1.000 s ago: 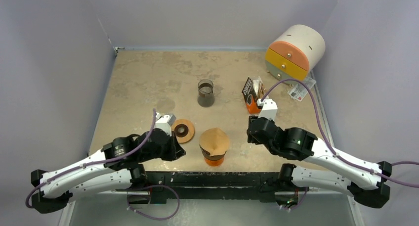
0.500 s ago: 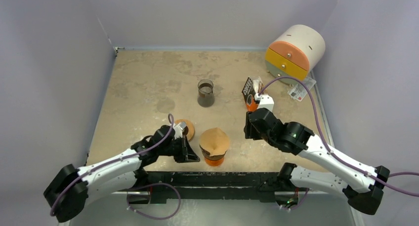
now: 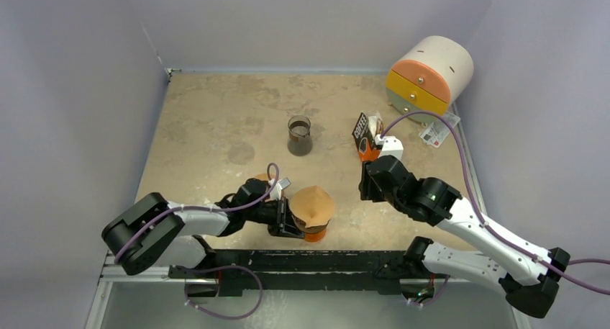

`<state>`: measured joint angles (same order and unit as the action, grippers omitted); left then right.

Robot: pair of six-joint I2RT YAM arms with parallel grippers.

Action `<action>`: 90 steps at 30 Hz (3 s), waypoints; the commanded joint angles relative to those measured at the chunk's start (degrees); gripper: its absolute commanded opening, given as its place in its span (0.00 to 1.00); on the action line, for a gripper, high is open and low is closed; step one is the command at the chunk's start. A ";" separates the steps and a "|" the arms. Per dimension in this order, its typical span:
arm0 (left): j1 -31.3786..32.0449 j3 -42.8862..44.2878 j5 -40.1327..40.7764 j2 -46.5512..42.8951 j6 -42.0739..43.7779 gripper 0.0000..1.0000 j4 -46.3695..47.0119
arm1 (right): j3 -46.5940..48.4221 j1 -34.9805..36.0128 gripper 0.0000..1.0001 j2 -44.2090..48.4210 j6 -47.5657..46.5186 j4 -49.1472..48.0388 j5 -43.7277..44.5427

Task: Place the coffee filter in the dripper
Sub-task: Move the coffee server to the center of the board, then pick up the coffee server from the center of the board.

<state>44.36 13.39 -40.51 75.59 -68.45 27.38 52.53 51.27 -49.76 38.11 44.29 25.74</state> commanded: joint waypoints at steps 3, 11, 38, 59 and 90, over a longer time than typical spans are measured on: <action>-0.15 2.71 -4.12 4.70 -1.90 0.00 12.11 | 2.34 -1.12 0.50 0.71 -2.58 1.02 0.53; 0.70 8.09 -4.28 13.99 -3.24 0.00 18.23 | 4.59 -1.53 0.50 2.36 -3.17 3.41 0.65; 5.83 40.53 -1.76 42.54 -6.28 0.00 17.71 | 16.59 -1.59 0.51 11.67 -5.02 17.14 5.61; 6.95 42.36 0.01 29.47 6.28 0.00 -6.00 | 22.91 -1.53 0.52 7.04 -6.81 13.73 4.53; 5.39 52.66 52.14 -28.37 35.64 0.38 -81.70 | 43.19 -3.99 0.61 -35.30 -13.93 -2.04 -10.25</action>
<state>49.93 61.98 2.46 49.98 -37.67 -48.47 91.74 48.88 -81.06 25.47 44.51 18.31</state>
